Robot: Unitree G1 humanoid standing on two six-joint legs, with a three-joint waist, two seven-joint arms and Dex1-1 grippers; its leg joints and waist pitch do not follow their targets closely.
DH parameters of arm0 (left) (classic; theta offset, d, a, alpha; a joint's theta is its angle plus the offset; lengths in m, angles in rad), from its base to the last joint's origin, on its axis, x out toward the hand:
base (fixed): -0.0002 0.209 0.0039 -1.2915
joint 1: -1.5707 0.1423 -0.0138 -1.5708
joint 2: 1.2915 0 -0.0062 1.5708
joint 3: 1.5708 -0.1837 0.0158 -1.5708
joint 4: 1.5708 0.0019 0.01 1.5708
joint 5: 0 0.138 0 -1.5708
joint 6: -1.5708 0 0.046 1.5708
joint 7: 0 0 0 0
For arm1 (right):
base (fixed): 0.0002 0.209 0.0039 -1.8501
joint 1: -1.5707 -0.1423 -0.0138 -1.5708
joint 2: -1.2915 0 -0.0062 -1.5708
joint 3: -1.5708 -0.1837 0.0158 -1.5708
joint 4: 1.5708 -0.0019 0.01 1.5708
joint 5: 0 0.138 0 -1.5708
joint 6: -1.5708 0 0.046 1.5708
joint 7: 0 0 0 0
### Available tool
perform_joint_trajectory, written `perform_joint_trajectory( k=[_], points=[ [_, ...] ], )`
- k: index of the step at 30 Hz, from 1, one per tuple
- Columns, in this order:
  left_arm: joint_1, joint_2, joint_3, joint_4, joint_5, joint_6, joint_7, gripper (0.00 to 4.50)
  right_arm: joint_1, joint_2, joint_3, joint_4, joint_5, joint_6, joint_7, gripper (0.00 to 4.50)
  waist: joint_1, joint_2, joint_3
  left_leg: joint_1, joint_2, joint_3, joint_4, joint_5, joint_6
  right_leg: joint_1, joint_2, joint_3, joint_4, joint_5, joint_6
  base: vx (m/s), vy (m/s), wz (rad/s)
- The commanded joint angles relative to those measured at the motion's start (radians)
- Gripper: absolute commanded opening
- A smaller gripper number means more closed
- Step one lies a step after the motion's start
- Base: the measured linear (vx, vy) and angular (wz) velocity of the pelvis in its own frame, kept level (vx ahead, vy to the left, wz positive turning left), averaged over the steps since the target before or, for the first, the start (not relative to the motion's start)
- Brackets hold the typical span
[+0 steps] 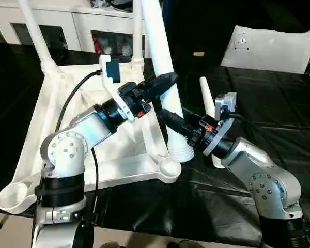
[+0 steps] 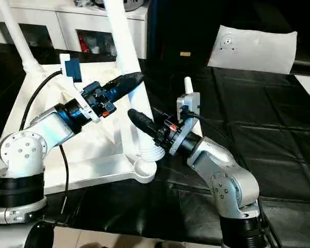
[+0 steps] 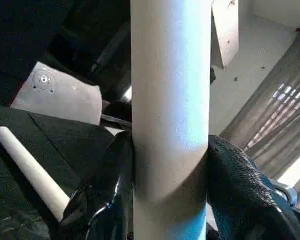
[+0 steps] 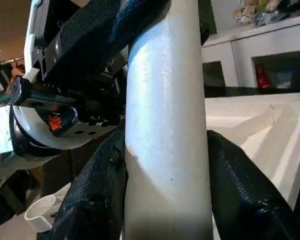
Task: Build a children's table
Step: Insert table leg to table base
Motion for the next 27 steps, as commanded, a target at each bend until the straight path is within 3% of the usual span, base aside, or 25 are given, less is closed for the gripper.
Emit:
perform_joint_trajectory(
  k=[1, 5, 9, 15, 18, 24, 25, 27],
  points=[
    [-0.021, -0.001, -0.042, -0.01, -0.017, 0.022, -0.042, 1.82, 0.001, -0.002, -0.009, 0.011, -0.022, -0.008, -0.022, 1.85, 0.004, 0.02, -0.069, -0.01, 0.053, -0.018, -0.076, -0.014, 0.031, 0.07, -0.094, 0.06, -0.084, -0.261, -0.136, 0.0, 0.0, 0.0],
    [-0.034, 0.013, -0.065, -0.002, 0.014, -0.005, -0.057, 1.82, 0.005, 0.001, -0.008, 0.006, -0.027, -0.018, -0.034, 1.85, 0.008, 0.023, -0.071, -0.01, 0.053, -0.018, -0.076, -0.005, 0.038, 0.071, -0.093, 0.06, -0.083, -0.252, -0.135, 0.0, 0.0, 0.0],
    [-0.051, 0.028, -0.081, 0.019, 0.082, -0.07, -0.047, 1.82, 0.01, -0.001, 0.002, 0.009, -0.044, -0.028, -0.047, 1.85, 0.01, 0.018, -0.071, -0.01, 0.054, -0.017, -0.078, -0.009, 0.037, 0.07, -0.095, 0.06, -0.086, -0.281, -0.12, 0.0, 0.0, 0.0],
    [-0.056, 0.053, -0.1, 0.028, 0.147, -0.122, -0.036, 1.82, -0.005, 0.007, 0.006, 0.031, -0.05, -0.028, -0.059, 1.85, 0.01, 0.019, -0.072, -0.01, 0.055, -0.017, -0.078, -0.002, 0.035, 0.069, -0.096, 0.061, -0.082, -0.271, -0.118, 0.0, 0.0, 0.0],
    [-0.065, 0.05, -0.1, 0.034, 0.173, -0.158, -0.023, 1.82, -0.022, 0.005, 0.01, 0.05, -0.058, -0.033, -0.063, 1.85, 0.009, 0.012, -0.072, -0.01, 0.055, -0.016, -0.078, 0.004, 0.037, 0.069, -0.098, 0.061, -0.081, -0.269, -0.123, 0.0, 0.0, 0.0],
    [-0.07, 0.066, -0.124, 0.033, 0.226, -0.198, -0.022, 1.82, -0.037, 0.009, 0.006, 0.065, -0.051, -0.029, -0.06, 1.85, 0.011, 0.014, -0.072, -0.01, 0.056, -0.016, -0.077, 0.013, 0.037, 0.068, -0.098, 0.062, -0.079, -0.26, -0.119, 0.0, 0.0, 0.0],
    [-0.071, 0.068, -0.129, 0.033, 0.238, -0.213, -0.022, 1.82, -0.042, 0.01, 0.006, 0.07, -0.052, -0.029, -0.058, 2.4, 0.01, 0.007, -0.073, -0.011, 0.055, -0.014, -0.077, 0.017, 0.039, 0.069, -0.098, 0.063, -0.078, -0.253, -0.12, 0.0, 0.0, 0.0],
    [-0.073, 0.07, -0.13, 0.035, 0.243, -0.222, -0.023, 1.82, -0.047, 0.009, 0.007, 0.074, -0.055, -0.029, -0.054, 2.54, 0.011, 0.007, -0.073, -0.011, 0.056, -0.014, -0.077, 0.02, 0.039, 0.069, -0.099, 0.063, -0.078, -0.252, -0.122, 0.0, 0.0, 0.0]
  ],
)
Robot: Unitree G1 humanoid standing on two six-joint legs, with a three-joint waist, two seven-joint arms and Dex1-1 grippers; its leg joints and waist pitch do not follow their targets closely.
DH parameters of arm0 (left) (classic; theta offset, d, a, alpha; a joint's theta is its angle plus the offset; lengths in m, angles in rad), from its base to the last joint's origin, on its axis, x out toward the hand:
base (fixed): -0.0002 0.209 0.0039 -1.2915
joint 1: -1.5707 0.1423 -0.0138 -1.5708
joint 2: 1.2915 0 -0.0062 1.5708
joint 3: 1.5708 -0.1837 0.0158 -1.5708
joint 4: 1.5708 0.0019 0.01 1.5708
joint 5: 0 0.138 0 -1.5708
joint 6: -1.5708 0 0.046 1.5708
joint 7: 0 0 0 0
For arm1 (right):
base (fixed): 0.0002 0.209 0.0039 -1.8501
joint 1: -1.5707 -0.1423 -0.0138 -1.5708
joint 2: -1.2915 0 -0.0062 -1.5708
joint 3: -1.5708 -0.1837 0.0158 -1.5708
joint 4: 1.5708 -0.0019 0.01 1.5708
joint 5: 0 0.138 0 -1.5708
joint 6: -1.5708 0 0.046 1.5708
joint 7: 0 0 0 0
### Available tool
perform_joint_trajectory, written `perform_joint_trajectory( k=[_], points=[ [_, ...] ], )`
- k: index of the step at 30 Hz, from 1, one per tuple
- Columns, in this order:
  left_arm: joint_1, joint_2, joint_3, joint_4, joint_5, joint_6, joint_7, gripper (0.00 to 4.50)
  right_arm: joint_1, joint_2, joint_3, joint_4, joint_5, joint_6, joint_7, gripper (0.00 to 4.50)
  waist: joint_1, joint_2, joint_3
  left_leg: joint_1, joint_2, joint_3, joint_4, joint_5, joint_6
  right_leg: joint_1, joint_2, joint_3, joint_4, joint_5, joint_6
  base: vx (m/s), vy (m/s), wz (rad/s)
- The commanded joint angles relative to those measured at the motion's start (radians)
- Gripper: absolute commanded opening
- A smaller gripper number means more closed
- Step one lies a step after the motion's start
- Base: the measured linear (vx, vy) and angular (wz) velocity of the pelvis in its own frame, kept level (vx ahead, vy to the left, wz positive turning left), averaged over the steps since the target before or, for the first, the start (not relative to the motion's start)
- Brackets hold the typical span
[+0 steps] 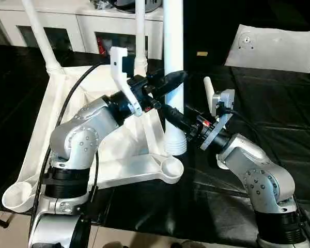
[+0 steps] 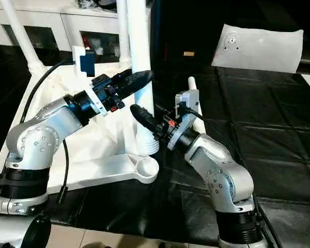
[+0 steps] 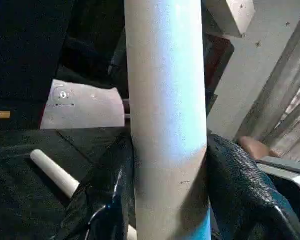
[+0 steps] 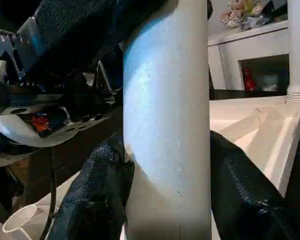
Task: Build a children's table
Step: Insert table leg to table base
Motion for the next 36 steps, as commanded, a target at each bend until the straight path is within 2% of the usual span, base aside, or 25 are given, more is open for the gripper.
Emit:
perform_joint_trajectory(
  k=[1, 8, 10, 11, 13, 15, 17, 19, 20, 21, 24, 26, 29, 32, 36],
  points=[
    [-0.027, 0.021, 0.011, -0.003, 0.036, -0.034, 0.018, 1.82, -0.011, -0.005, -0.003, 0.008, -0.013, 0.004, -0.005, 2.59, -0.001, -0.002, -0.07, -0.012, 0.055, -0.015, -0.077, 0.012, 0.035, 0.07, -0.098, 0.062, -0.078, -0.257, -0.121, 0.0, 0.0, 0.0],
    [-0.03, 0.032, 0.006, 0.012, 0.062, -0.064, 0.01, 1.82, -0.029, -0.026, 0.003, 0.019, -0.015, 0.001, 0.009, 3.28, 0.0, -0.007, -0.07, -0.01, 0.055, -0.014, -0.077, 0.023, 0.039, 0.068, -0.097, 0.062, -0.076, -0.26, -0.115, 0.0, 0.0, 0.0],
    [-0.031, 0.044, -0.004, 0.018, 0.077, -0.073, 0.001, 1.82, -0.038, -0.04, 0.001, 0.023, -0.013, 0.011, 0.017, 3.28, -0.001, -0.009, -0.069, -0.01, 0.053, -0.012, -0.076, 0.019, 0.04, 0.067, -0.097, 0.063, -0.079, -0.27, -0.112, 0.0, 0.0, 0.0],
    [-0.031, 0.047, -0.006, 0.019, 0.08, -0.074, -0.001, 1.82, -0.041, -0.045, 0.0, 0.023, -0.011, 0.015, 0.02, 3.55, -0.001, -0.009, -0.069, -0.01, 0.053, -0.012, -0.076, 0.019, 0.04, 0.067, -0.097, 0.063, -0.079, -0.27, -0.112, 0.0, 0.0, 0.0],
    [-0.034, 0.058, -0.017, 0.022, 0.089, -0.079, -0.022, 1.82, -0.059, -0.071, 0.003, 0.026, -0.003, 0.051, 0.039, 3.7, 0.0, -0.012, -0.07, -0.01, 0.053, -0.013, -0.076, 0.03, 0.044, 0.069, -0.096, 0.063, -0.076, -0.266, -0.106, 0.0, 0.0, 0.0],
    [-0.035, 0.065, -0.024, 0.023, 0.091, -0.081, -0.035, 1.82, -0.071, -0.089, 0.008, 0.028, 0.0, 0.074, 0.054, 3.86, 0.0, -0.01, -0.07, -0.01, 0.054, -0.012, -0.075, 0.034, 0.045, 0.068, -0.097, 0.063, -0.075, -0.258, -0.109, 0.0, 0.0, 0.0],
    [-0.037, 0.075, -0.037, 0.025, 0.096, -0.084, -0.058, 1.82, -0.089, -0.117, 0.021, 0.036, 0.0, 0.1, 0.08, 3.86, 0.001, -0.012, -0.071, -0.009, 0.055, -0.012, -0.074, 0.04, 0.047, 0.069, -0.098, 0.063, -0.073, -0.242, -0.12, 0.0, 0.0, 0.0],
    [-0.041, 0.087, -0.058, 0.025, 0.101, -0.09, -0.095, 1.82, -0.115, -0.153, 0.042, 0.059, -0.003, 0.118, 0.126, 3.86, 0.0, -0.02, -0.071, -0.009, 0.056, -0.011, -0.075, 0.038, 0.051, 0.069, -0.099, 0.063, -0.072, -0.247, -0.125, 0.0, 0.0, 0.0],
    [-0.043, 0.089, -0.062, 0.025, 0.1, -0.091, -0.104, 1.82, -0.123, -0.163, 0.047, 0.067, -0.002, 0.12, 0.143, 3.86, 0.001, -0.017, -0.07, -0.008, 0.056, -0.011, -0.074, 0.038, 0.051, 0.067, -0.1, 0.064, -0.073, -0.249, -0.128, 0.0, 0.0, 0.0],
    [-0.045, 0.09, -0.065, 0.026, 0.1, -0.091, -0.11, 1.82, -0.128, -0.171, 0.051, 0.072, -0.001, 0.122, 0.154, 3.95, 0.001, -0.022, -0.07, -0.009, 0.056, -0.01, -0.074, 0.038, 0.052, 0.069, -0.1, 0.064, -0.072, -0.249, -0.13, 0.0, 0.0, 0.0],
    [-0.05, 0.092, -0.07, 0.029, 0.098, -0.093, -0.123, 1.81, -0.137, -0.184, 0.056, 0.082, 0.003, 0.125, 0.176, 4.01, 0.002, -0.023, -0.071, -0.009, 0.059, -0.011, -0.073, 0.05, 0.053, 0.069, -0.101, 0.064, -0.069, -0.22, -0.14, 0.0, 0.0, 0.0],
    [-0.057, 0.097, -0.078, 0.035, 0.098, -0.096, -0.145, 1.81, -0.148, -0.203, 0.066, 0.094, 0.003, 0.127, 0.213, 4.01, 0.001, -0.028, -0.072, -0.008, 0.057, -0.01, -0.072, 0.048, 0.058, 0.069, -0.101, 0.064, -0.069, -0.215, -0.146, 0.0, 0.0, 0.0],
    [-0.065, 0.104, -0.089, 0.037, 0.1, -0.098, -0.179, 1.81, -0.161, -0.224, 0.078, 0.12, -0.005, 0.127, 0.251, 4.01, 0.003, -0.028, -0.071, -0.009, 0.056, -0.009, -0.071, 0.046, 0.061, 0.07, -0.102, 0.064, -0.071, -0.243, -0.139, 0.0, 0.0, 0.0],
    [-0.066, 0.105, -0.094, 0.035, 0.099, -0.098, -0.191, 1.81, -0.166, -0.227, 0.081, 0.133, -0.007, 0.127, 0.261, 3.66, 0.003, -0.028, -0.071, -0.01, 0.056, -0.009, -0.071, 0.047, 0.058, 0.07, -0.102, 0.063, -0.072, -0.254, -0.135, 0.0, 0.0, 0.0],
    [-0.067, 0.109, -0.115, 0.027, 0.105, -0.101, -0.218, 1.81, -0.174, -0.219, 0.088, 0.158, -0.011, 0.123, 0.27, 3.44, 0.003, -0.029, -0.073, -0.01, 0.056, -0.009, -0.07, 0.051, 0.06, 0.07, -0.101, 0.062, -0.07, -0.242, -0.139, 0.0, 0.0, 0.0]
  ],
)
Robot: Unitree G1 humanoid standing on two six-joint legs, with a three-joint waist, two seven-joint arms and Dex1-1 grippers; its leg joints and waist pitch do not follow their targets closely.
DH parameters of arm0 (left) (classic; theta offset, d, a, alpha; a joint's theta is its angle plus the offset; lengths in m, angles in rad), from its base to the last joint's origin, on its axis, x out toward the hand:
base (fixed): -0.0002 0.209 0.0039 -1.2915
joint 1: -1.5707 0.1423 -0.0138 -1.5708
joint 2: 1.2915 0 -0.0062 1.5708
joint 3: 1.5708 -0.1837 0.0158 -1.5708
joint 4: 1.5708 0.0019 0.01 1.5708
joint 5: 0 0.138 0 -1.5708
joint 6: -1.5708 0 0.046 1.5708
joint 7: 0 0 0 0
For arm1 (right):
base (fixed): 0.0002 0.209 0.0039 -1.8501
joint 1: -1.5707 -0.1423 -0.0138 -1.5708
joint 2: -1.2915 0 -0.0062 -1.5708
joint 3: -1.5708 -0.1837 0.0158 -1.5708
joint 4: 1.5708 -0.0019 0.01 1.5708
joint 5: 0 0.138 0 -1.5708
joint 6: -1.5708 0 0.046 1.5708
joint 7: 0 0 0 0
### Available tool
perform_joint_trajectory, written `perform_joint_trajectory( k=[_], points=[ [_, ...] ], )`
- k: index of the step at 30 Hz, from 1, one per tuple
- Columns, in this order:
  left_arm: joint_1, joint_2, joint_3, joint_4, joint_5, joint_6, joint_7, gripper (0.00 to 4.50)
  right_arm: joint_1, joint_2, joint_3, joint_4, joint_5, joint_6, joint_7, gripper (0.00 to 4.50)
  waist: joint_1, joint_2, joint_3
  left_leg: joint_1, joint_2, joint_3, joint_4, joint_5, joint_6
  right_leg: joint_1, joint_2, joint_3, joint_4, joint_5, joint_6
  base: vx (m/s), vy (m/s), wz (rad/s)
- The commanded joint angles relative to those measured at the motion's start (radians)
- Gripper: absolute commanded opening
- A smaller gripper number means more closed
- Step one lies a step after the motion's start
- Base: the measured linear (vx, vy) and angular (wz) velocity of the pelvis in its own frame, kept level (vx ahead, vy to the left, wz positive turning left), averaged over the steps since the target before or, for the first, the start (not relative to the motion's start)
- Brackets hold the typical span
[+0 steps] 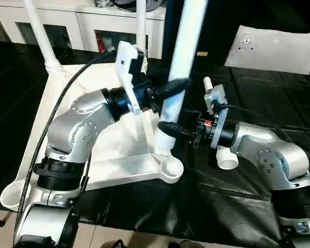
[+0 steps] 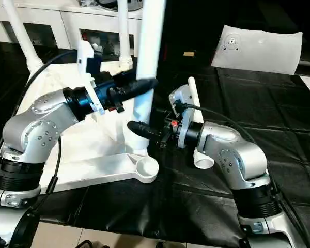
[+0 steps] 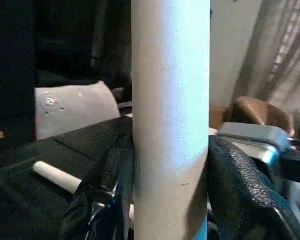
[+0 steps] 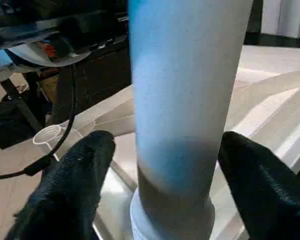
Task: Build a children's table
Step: Insert table leg to table base
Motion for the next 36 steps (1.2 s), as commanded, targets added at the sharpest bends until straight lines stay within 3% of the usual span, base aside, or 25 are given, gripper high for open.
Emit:
perform_joint_trajectory(
  k=[1, 15, 20, 23, 36],
  points=[
    [-0.02, 0.002, -0.019, -0.014, 0.012, -0.013, -0.023, 1.81, -0.023, 0.001, 0.01, 0.022, -0.012, -0.003, 0.012, 3.33, 0.003, -0.011, -0.077, -0.01, 0.056, -0.01, -0.07, 0.05, 0.054, 0.071, -0.101, 0.062, -0.071, -0.245, -0.134, 0.0, 0.0, 0.0],
    [-0.031, -0.006, -0.038, -0.013, 0.018, -0.023, -0.048, 1.81, -0.033, 0.001, 0.047, 0.052, -0.037, -0.017, 0.043, 2.16, 0.004, -0.013, -0.076, -0.01, 0.057, -0.01, -0.07, 0.049, 0.05, 0.072, -0.102, 0.062, -0.069, -0.247, -0.135, 0.0, 0.0, 0.0],
    [-0.036, -0.007, -0.035, -0.004, 0.024, -0.029, -0.054, 1.81, -0.033, 0.005, 0.042, 0.061, -0.043, -0.002, 0.033, 2.15, 0.002, -0.012, -0.077, -0.01, 0.056, -0.011, -0.07, 0.054, 0.054, 0.071, -0.1, 0.061, -0.07, -0.241, -0.135, 0.0, 0.0, 0.0],
    [-0.039, -0.006, -0.034, -0.001, 0.025, -0.03, -0.056, 1.81, -0.036, 0.008, 0.041, 0.065, -0.045, -0.004, 0.03, 2.64, 0.004, -0.013, -0.078, -0.01, 0.057, -0.01, -0.07, 0.057, 0.055, 0.071, -0.102, 0.062, -0.068, -0.236, -0.137, 0.0, 0.0, 0.0],
    [-0.042, 0.001, -0.042, -0.003, 0.035, -0.032, -0.078, 1.81, -0.043, 0.021, 0.038, 0.075, -0.05, -0.009, 0.034, 2.64, 0.004, -0.012, -0.078, -0.01, 0.057, -0.01, -0.069, 0.059, 0.055, 0.072, -0.102, 0.062, -0.067, -0.226, -0.142, 0.0, 0.0, 0.0]
  ],
)
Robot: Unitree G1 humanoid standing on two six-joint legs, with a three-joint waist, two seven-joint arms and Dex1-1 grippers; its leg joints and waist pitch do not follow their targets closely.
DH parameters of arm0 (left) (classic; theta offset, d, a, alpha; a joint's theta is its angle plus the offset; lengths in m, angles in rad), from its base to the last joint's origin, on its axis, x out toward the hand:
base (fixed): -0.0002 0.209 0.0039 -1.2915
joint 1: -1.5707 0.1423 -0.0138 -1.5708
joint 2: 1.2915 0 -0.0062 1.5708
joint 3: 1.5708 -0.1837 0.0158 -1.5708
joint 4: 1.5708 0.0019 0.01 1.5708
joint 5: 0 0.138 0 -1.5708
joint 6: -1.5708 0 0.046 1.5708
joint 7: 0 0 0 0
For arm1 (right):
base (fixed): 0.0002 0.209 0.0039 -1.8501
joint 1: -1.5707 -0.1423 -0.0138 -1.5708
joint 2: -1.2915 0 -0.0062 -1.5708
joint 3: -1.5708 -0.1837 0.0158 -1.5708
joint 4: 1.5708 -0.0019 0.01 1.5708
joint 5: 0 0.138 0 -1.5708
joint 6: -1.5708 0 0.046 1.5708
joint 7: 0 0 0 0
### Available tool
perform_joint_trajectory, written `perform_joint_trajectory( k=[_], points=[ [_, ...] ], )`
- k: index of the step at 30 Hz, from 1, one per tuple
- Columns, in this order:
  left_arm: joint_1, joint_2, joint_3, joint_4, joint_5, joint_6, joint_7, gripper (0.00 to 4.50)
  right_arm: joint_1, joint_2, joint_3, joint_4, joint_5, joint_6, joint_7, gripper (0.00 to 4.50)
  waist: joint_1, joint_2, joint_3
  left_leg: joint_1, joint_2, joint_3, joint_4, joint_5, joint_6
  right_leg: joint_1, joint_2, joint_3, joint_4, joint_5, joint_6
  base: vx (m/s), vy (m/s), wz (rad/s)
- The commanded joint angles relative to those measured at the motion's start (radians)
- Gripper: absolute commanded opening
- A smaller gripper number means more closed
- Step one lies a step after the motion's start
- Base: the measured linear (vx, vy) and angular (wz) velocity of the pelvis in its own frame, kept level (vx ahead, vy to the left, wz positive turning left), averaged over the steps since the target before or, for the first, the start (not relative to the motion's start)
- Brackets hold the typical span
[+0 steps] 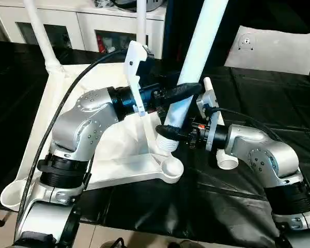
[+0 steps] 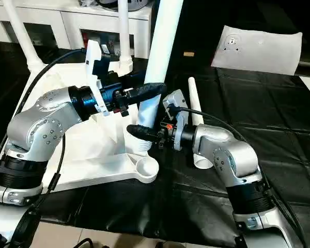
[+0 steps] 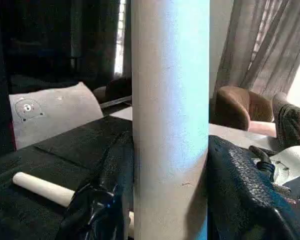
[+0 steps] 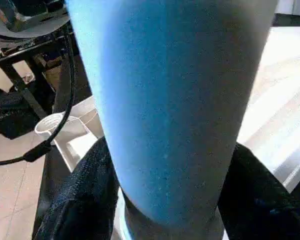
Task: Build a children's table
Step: Insert table leg to table base
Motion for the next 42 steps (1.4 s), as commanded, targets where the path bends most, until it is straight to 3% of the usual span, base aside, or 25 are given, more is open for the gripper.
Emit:
perform_joint_trajectory(
  k=[1, 15, 16, 21, 28, 34, 37, 40, 42],
  points=[
    [-0.016, 0.006, -0.014, -0.009, 0.006, -0.012, -0.014, 1.81, -0.019, 0.001, 0.0, 0.005, -0.009, 0.001, 0.002, 2.64, 0.004, -0.009, -0.077, -0.01, 0.057, -0.011, -0.07, 0.056, 0.053, 0.071, -0.101, 0.061, -0.068, -0.23, -0.142, 0.0, 0.0, 0.0],
    [-0.018, 0.011, -0.024, -0.004, 0.025, -0.02, -0.032, 1.81, -0.017, -0.001, -0.001, -0.004, -0.005, -0.004, 0.022, 2.64, 0.004, -0.009, -0.078, -0.009, 0.058, -0.011, -0.07, 0.053, 0.049, 0.073, -0.102, 0.062, -0.068, -0.229, -0.144, 0.0, 0.0, 0.0],
    [-0.017, 0.01, -0.024, -0.005, 0.026, -0.02, -0.032, 1.81, -0.015, -0.002, 0.0, -0.005, -0.004, -0.002, 0.025, 2.36, 0.004, -0.009, -0.078, -0.009, 0.058, -0.011, -0.07, 0.054, 0.049, 0.073, -0.102, 0.062, -0.067, -0.226, -0.145, 0.0, 0.0, 0.0],
    [-0.017, 0.011, -0.027, -0.002, 0.033, -0.023, -0.04, 1.81, -0.013, 0.001, -0.002, -0.002, -0.005, -0.005, 0.028, 2.03, 0.004, -0.009, -0.079, -0.01, 0.058, -0.011, -0.069, 0.058, 0.052, 0.074, -0.102, 0.062, -0.066, -0.213, -0.15, 0.0, 0.0, 0.0],
    [-0.014, 0.011, -0.03, -0.006, 0.033, -0.022, -0.046, 1.81, -0.009, 0.008, -0.002, 0.002, -0.007, -0.014, 0.027, 1.95, 0.004, -0.007, -0.079, -0.009, 0.058, -0.012, -0.069, 0.054, 0.049, 0.073, -0.102, 0.062, -0.066, -0.212, -0.154, 0.0, 0.0, 0.0],
    [-0.013, -0.021, 0.015, -0.043, -0.038, 0.075, 0.012, 1.81, 0.003, 0.021, -0.005, -0.001, -0.011, -0.007, 0.006, 1.93, 0.004, -0.007, -0.079, -0.01, 0.057, -0.011, -0.068, 0.058, 0.048, 0.075, -0.102, 0.062, -0.064, -0.199, -0.164, 0.0, 0.0, 0.0],
    [-0.006, -0.053, 0.051, -0.087, -0.11, 0.095, 0.02, 2.51, 0.009, 0.042, -0.027, -0.001, 0.001, 0.006, -0.022, 1.93, 0.004, -0.002, -0.079, -0.01, 0.057, -0.012, -0.068, 0.055, 0.047, 0.074, -0.102, 0.061, -0.064, -0.199, -0.168, 0.0, 0.0, 0.0],
    [0.001, -0.073, 0.072, -0.127, -0.172, 0.133, 0.036, 2.65, 0.011, 0.055, -0.039, -0.002, 0.005, 0.003, -0.039, 1.91, 0.006, -0.002, -0.08, -0.01, 0.061, -0.013, -0.068, 0.057, 0.043, 0.074, -0.104, 0.061, -0.06, -0.181, -0.185, 0.0, 0.0, 0.0],
    [0.011, -0.098, 0.087, -0.164, -0.221, 0.159, 0.061, 2.92, 0.018, 0.079, -0.049, 0.0, -0.022, -0.054, -0.076, 1.91, 0.006, -0.004, -0.079, -0.01, 0.06, -0.011, -0.068, 0.044, 0.041, 0.074, -0.105, 0.061, -0.063, -0.191, -0.186, 0.0, 0.0, 0.0]
  ],
)
